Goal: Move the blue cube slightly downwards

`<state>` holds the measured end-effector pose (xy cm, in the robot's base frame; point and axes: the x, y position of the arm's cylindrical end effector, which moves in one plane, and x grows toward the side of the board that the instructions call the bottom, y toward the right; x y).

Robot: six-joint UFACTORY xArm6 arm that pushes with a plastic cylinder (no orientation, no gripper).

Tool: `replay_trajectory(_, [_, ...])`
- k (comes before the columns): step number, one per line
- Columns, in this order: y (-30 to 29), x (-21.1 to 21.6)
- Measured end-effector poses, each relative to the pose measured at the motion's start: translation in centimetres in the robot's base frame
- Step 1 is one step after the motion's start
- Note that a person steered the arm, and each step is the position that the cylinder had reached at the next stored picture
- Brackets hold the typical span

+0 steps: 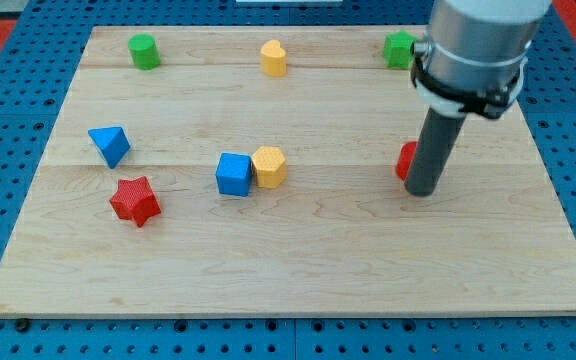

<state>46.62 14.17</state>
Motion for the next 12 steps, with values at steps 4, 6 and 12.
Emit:
replay_trajectory(4, [2.6, -1.1])
replay_trajectory(6, [2.5, 0.0])
replay_trajectory(12, [-24.1, -5.0])
